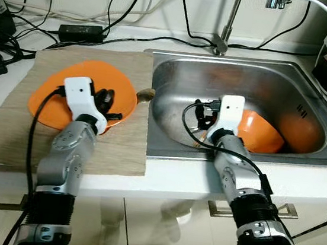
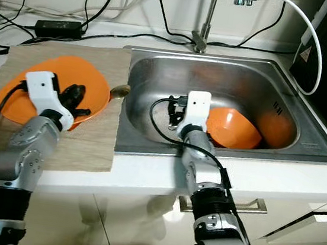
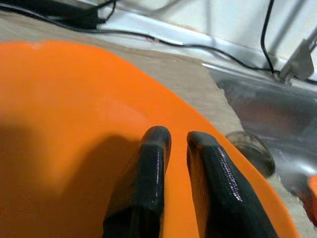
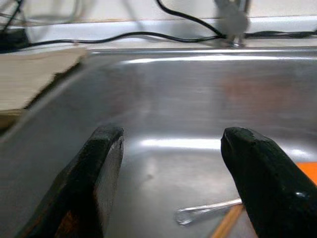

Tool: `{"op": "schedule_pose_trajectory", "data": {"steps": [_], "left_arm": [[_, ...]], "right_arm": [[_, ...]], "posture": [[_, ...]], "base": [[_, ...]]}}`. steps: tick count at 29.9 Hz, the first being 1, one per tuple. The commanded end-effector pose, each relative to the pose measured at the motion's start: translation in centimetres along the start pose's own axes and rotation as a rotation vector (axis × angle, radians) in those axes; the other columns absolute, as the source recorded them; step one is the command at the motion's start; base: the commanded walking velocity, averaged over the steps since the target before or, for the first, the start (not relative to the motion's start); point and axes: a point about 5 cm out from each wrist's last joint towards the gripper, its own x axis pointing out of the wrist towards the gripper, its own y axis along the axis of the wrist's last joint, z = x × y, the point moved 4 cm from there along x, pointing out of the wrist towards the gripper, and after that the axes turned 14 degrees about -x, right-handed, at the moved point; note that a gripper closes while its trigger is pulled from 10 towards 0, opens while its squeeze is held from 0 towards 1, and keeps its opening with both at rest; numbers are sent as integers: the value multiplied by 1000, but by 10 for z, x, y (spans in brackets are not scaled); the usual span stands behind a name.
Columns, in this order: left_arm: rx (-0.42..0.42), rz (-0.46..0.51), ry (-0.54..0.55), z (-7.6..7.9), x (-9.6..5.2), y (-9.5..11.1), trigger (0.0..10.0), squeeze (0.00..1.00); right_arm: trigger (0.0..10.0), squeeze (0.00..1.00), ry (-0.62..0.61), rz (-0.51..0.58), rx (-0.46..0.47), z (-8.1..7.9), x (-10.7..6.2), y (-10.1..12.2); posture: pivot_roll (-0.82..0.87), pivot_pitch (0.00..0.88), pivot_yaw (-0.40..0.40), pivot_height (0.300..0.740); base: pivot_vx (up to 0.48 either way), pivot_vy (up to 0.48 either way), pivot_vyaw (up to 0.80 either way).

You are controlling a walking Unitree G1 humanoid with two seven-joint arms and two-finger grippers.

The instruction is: Kitchen organization

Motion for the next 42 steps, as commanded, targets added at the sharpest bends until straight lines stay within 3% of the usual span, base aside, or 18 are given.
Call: {"op": "schedule_pose_trajectory", "data": {"steps": [1, 8, 11, 16, 21, 31, 38, 42], "left_arm": [[3, -76, 39, -7, -4, -17, 10000, 0], [27, 8, 52, -7, -3, -4, 10000, 0], [56, 69, -7, 4, -2, 8, 10000, 0], [91, 57, -20, 5, 2, 8, 10000, 0], [28, 39, -4, -1, 4, 2, 10000, 0], [50, -28, -6, 3, 10, -17, 10000, 0], [54, -28, -27, 7, 12, -13, 10000, 0], [56, -28, -9, 1, 14, -13, 10000, 0]], "right_arm": [[10000, 0, 9, 1, -14, 1, -2, 1], [10000, 0, -13, 70, -65, 3, -5, 14], [10000, 0, 11, 126, -65, -3, -5, 26], [10000, 0, 46, 122, -66, -8, -2, 27], [10000, 0, 58, 98, -59, -7, 3, 24], [10000, 0, 46, 66, -49, -3, 2, 15], [10000, 0, 42, 53, -34, -4, 2, 11], [10000, 0, 40, 52, -32, -5, 2, 11]], "posture": [[20, 0, 10, 740], [19, 0, 9, 740], [18, 0, 8, 740], [13, 0, 15, 740], [-1, 0, 1, 740], [-15, 3, 8, 740], [-10, 0, 19, 740], [-11, 0, 20, 740]], "base": [[0, 0, 0], [0, 0, 0], [0, 0, 0], [0, 0, 0], [0, 0, 0], [0, 0, 0], [0, 0, 0], [0, 0, 0]]}}
